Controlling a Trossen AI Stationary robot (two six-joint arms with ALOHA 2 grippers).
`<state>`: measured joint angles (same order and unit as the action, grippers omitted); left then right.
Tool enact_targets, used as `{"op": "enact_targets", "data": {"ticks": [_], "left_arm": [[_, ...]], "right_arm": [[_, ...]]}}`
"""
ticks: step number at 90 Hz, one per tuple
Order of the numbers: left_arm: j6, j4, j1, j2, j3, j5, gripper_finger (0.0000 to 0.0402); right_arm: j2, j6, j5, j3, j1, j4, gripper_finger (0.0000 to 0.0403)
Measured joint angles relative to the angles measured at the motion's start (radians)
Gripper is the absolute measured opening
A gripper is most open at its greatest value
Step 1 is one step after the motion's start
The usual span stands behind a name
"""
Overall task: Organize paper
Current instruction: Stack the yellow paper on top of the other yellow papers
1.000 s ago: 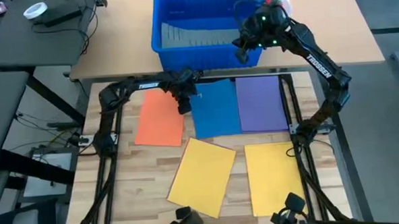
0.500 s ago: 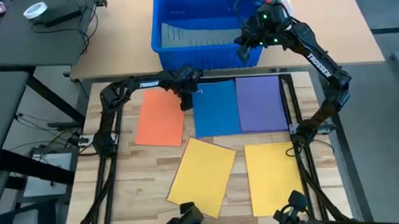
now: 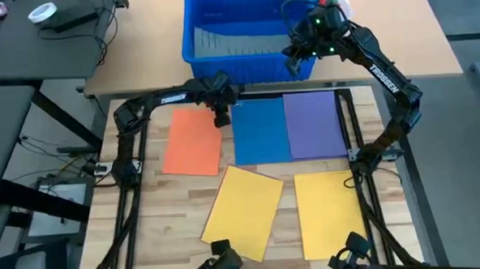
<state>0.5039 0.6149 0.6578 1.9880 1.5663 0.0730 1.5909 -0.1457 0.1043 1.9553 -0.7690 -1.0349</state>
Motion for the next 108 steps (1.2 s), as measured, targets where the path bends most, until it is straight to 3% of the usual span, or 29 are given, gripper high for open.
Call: {"op": "enact_targets", "data": {"ticks": [10,27,38,48,61,83,108], "left_arm": [[-0.085,0.074,-0.01,-0.092,0.044,0.0,0.0006],[-0.27,0.205,-0.08,-0.255,0.052,0.0,0.0006],[-0.389,0.335,-0.165,-0.321,0.052,0.001,0.0006],[-0.457,0.503,-0.254,-0.34,0.051,0.007,0.0006],[-0.446,0.645,-0.329,-0.346,0.011,0.14,0.0006],[-0.455,0.377,-0.388,-0.399,-0.28,0.201,0.0006],[-0.63,-0.154,-0.549,-0.399,-0.567,0.204,0.0006]], "right_arm": [[0.0,0.158,0.004,0.0,0.028,-0.101,0.0],[-0.001,0.224,0.057,-0.068,0.123,-0.181,0.0],[-0.001,0.252,0.062,-0.202,0.23,-0.113,0.0011],[0.001,0.311,0.069,-0.366,0.321,-0.028,0.0046],[0.001,0.475,0.133,-0.552,0.417,0.026,0.0089],[0.0,0.842,0.118,-0.803,0.628,0.098,0.0119],[0.0,1.296,0.03,-0.992,0.82,0.364,0.0124]]}}
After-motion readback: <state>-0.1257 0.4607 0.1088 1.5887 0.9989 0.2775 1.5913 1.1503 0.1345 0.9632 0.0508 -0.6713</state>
